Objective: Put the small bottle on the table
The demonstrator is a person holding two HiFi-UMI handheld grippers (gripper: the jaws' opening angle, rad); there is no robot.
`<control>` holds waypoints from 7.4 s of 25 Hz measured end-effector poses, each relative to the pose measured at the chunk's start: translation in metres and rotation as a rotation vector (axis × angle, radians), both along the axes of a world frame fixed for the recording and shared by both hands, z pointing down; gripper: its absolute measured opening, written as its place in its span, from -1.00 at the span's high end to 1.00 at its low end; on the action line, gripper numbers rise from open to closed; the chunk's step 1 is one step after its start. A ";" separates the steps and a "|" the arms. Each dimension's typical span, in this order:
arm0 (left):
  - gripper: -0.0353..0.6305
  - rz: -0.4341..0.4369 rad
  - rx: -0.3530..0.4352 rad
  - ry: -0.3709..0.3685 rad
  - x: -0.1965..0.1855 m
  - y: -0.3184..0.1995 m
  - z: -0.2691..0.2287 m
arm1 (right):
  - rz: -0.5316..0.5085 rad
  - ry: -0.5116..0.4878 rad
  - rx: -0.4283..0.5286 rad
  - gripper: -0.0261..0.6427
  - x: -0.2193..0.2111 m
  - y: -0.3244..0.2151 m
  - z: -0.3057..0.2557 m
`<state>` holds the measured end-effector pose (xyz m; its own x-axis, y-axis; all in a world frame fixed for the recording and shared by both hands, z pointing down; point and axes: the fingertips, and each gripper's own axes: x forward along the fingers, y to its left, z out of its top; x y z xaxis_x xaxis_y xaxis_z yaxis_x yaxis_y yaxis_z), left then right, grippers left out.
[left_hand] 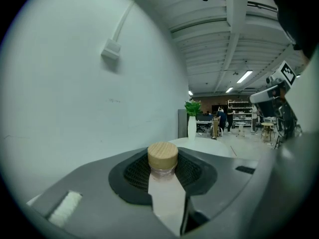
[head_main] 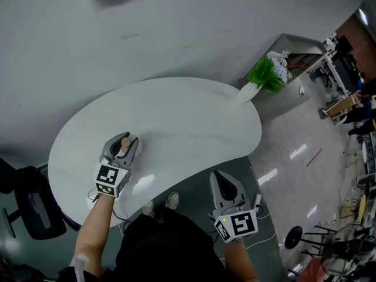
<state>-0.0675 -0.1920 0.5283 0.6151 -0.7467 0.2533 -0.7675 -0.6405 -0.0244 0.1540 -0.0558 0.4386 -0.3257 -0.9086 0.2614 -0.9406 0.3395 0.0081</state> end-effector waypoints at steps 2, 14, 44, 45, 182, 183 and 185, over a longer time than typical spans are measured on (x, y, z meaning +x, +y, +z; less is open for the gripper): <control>0.55 0.005 -0.016 -0.009 0.004 -0.006 0.013 | 0.007 0.006 -0.011 0.90 0.003 0.000 0.003; 0.55 0.000 -0.087 -0.037 0.013 -0.036 0.073 | 0.057 0.041 -0.069 0.90 0.012 0.001 0.014; 0.55 0.025 -0.135 -0.008 0.029 -0.060 0.126 | 0.091 0.082 -0.163 0.90 0.002 0.003 0.038; 0.55 0.025 -0.132 -0.011 0.029 -0.060 0.126 | 0.092 0.081 -0.165 0.90 0.003 0.003 0.038; 0.87 -0.393 0.269 0.123 -0.118 0.128 -0.188 | -0.095 -0.006 0.097 0.90 0.003 -0.058 -0.036; 0.87 -0.399 0.271 0.125 -0.120 0.130 -0.189 | -0.088 -0.005 0.098 0.90 0.004 -0.056 -0.036; 0.87 -0.407 0.275 0.123 -0.126 0.132 -0.191 | -0.076 -0.003 0.099 0.90 0.005 -0.054 -0.038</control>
<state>-0.1931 -0.0597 0.3374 0.2734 -0.9610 -0.0423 -0.9614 -0.2716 -0.0440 0.1593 -0.1093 0.4011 -0.3956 -0.9024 0.1711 -0.9120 0.4079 0.0425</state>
